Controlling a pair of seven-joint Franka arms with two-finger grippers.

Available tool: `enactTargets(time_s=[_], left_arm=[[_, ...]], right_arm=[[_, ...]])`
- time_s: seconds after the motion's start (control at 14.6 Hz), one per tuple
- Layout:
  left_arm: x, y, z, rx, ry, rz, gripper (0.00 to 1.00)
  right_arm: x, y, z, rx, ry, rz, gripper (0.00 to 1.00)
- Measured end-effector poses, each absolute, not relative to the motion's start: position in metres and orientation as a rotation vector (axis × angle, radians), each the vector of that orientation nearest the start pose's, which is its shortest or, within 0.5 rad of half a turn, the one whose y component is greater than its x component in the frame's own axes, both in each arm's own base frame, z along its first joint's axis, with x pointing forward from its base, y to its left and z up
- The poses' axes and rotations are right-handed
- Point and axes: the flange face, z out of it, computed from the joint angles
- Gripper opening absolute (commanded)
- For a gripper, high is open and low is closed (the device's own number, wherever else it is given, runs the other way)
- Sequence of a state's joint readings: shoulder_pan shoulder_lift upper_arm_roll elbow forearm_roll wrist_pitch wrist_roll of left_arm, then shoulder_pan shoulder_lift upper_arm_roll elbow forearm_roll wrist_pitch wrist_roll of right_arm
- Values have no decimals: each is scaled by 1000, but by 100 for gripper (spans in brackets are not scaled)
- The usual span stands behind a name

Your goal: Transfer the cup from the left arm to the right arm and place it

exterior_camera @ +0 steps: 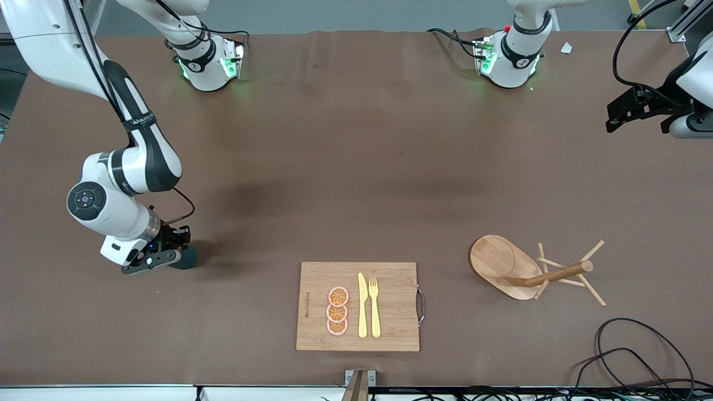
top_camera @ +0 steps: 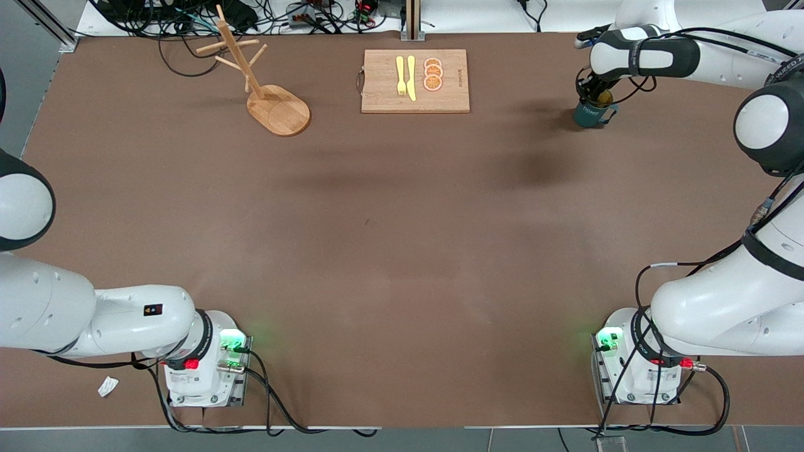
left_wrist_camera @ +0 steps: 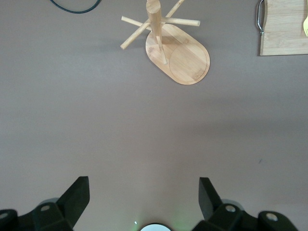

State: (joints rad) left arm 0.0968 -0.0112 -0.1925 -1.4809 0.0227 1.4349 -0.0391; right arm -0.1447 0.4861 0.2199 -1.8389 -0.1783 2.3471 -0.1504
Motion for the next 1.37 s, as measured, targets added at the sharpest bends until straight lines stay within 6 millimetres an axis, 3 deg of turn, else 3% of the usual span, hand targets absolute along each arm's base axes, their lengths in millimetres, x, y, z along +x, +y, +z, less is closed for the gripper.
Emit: enactTargets(time_s=[0.34, 0.55, 0.89, 1.16, 1.37], left_arm=[[536, -52, 661, -3114, 93, 37, 100], [536, -54, 662, -3114, 96, 33, 100], [536, -73, 662, -3113, 146, 5, 100], [535, -81, 654, -3111, 158, 25, 100], [531, -83, 648, -3106, 163, 48, 100]], right_arm=[[661, 31, 316, -3150, -489, -62, 100], [663, 27, 383, -3184, -436, -123, 100], [626, 26, 515, -3227, -338, -254, 100], [588, 12, 587, -3209, -143, -253, 100], [552, 15, 642, -3213, -40, -268, 100]])
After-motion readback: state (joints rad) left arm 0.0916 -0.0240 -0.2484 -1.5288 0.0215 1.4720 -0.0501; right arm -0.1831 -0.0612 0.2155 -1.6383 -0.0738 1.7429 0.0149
